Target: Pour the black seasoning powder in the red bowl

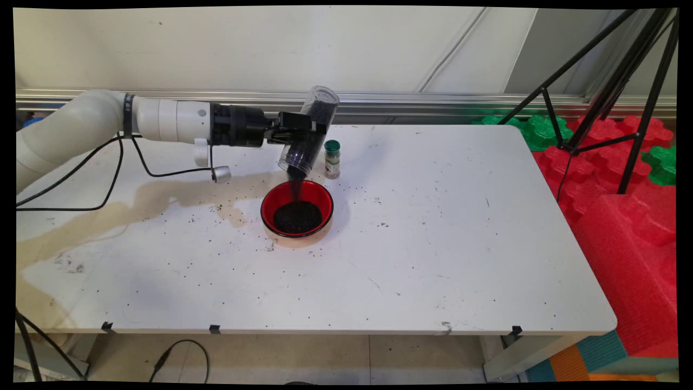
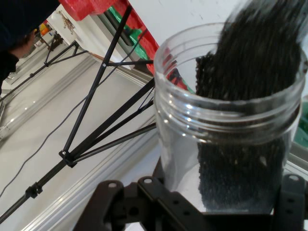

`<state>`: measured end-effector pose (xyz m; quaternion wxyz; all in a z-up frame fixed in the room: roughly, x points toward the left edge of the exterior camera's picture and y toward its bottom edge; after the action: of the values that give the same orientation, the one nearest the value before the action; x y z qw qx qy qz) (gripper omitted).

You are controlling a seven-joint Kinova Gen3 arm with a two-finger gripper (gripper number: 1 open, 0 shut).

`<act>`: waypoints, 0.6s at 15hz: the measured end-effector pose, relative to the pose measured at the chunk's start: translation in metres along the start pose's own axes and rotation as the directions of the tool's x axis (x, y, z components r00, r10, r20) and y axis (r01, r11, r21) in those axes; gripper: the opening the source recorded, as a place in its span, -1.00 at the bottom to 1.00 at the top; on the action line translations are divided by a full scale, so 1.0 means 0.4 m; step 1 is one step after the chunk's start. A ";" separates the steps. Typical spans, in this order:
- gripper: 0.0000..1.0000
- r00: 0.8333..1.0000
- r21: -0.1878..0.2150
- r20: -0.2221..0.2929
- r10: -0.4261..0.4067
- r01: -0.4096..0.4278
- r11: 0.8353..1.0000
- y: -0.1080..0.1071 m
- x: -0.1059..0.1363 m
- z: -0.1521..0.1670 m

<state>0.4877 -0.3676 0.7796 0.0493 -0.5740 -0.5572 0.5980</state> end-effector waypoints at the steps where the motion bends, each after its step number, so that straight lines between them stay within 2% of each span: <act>1: -1.00 1.000 0.000 0.000 -0.002 0.002 1.000 0.000 0.000 0.000; 9: -1.00 0.999 -0.010 0.005 -0.033 0.033 0.999 0.003 0.005 -0.004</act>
<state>0.4891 -0.3658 0.7780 0.0550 -0.5633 -0.5698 0.5959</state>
